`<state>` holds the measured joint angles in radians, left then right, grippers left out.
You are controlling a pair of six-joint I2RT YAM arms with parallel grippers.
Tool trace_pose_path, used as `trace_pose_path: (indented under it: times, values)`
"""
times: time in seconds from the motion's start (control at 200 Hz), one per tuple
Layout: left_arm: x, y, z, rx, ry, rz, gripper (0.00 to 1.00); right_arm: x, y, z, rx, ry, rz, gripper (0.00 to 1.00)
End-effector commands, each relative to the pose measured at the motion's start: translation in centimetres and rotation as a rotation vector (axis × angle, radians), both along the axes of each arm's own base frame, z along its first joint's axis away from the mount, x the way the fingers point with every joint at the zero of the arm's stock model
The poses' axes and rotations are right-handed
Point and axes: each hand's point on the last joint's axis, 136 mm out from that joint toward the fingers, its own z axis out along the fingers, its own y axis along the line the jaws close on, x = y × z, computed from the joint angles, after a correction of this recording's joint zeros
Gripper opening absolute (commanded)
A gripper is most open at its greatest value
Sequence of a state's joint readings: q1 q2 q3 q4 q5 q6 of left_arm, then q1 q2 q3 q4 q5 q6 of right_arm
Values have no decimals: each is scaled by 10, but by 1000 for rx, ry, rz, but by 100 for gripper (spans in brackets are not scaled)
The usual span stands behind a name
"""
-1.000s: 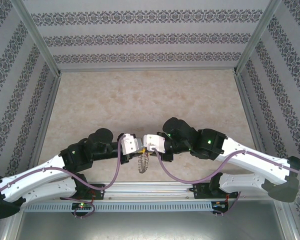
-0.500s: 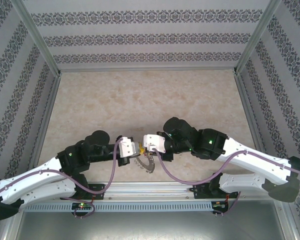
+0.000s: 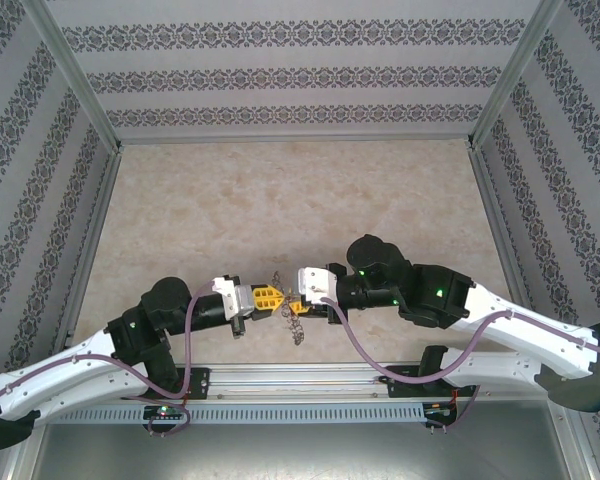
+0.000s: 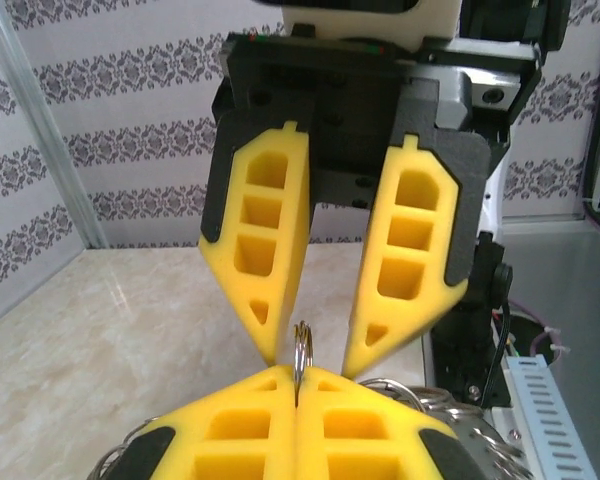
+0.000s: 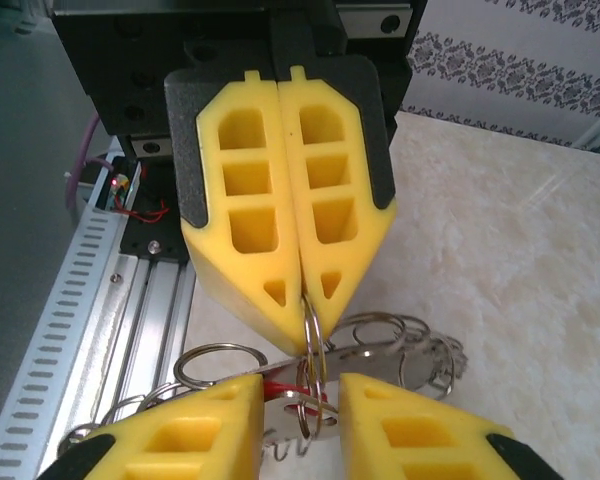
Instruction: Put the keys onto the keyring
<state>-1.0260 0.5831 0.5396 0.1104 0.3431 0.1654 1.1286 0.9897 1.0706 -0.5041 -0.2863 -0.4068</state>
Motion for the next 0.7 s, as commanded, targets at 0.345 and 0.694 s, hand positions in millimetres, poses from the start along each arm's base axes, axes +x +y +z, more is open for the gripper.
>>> trace_pose_path:
  times: [0.345, 0.694]
  values:
    - [-13, 0, 36, -147, -37, -63, 0, 1, 2, 3, 36, -4, -8, 5]
    - [6, 0, -6, 202, -10, 30, 23, 20, -6, -9, -109, -79, -77, 0]
